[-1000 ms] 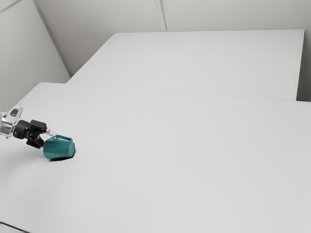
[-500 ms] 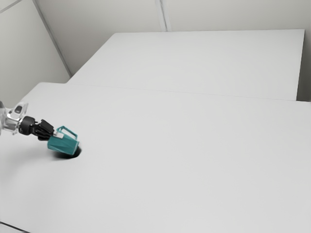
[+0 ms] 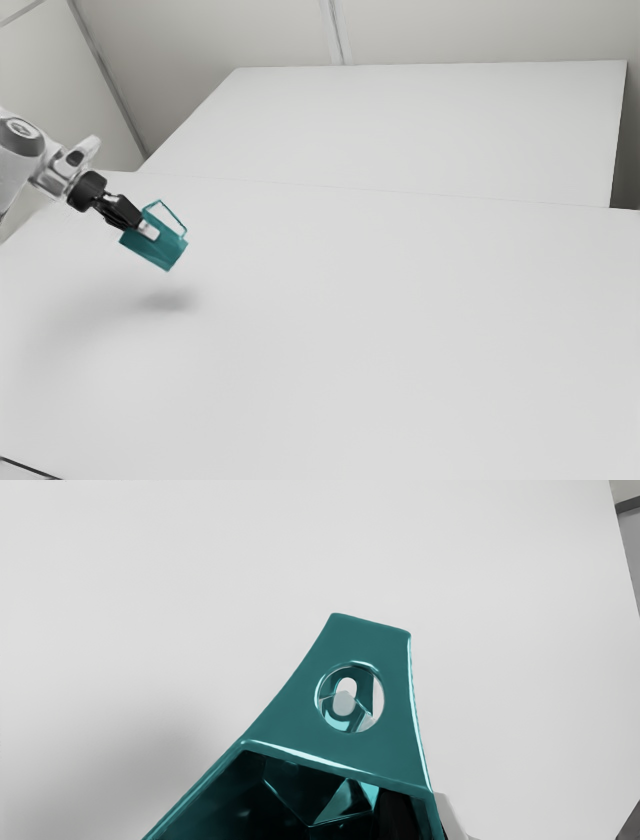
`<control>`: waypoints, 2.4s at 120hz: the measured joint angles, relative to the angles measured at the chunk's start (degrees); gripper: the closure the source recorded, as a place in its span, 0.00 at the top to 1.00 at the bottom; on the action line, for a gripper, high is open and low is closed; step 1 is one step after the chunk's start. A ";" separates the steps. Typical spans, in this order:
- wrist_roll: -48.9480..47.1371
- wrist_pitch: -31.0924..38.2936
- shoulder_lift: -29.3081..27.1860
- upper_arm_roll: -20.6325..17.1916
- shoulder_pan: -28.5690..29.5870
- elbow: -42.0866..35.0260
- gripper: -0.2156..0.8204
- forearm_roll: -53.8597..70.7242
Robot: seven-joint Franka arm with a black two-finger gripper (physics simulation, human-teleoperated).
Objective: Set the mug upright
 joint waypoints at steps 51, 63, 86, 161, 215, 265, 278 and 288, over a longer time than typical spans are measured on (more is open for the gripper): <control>-13.79 19.06 -6.41 -5.16 -14.77 -6.24 0.04 24.91; -17.64 22.95 -8.20 -7.29 -14.95 -9.72 0.04 27.64; -24.86 27.87 -10.43 -9.80 -17.12 -14.81 0.04 31.17; -42.20 36.07 -8.01 -13.34 -18.27 -21.95 0.04 37.58; -48.28 38.81 -3.80 -15.23 -16.92 -21.37 0.17 39.02; -49.51 33.10 -9.56 -17.27 -17.27 -14.72 0.70 38.07; -49.60 27.59 -7.37 -17.11 -17.84 -5.50 0.74 37.89; -49.66 23.11 -4.31 -16.93 -17.12 2.44 0.75 37.81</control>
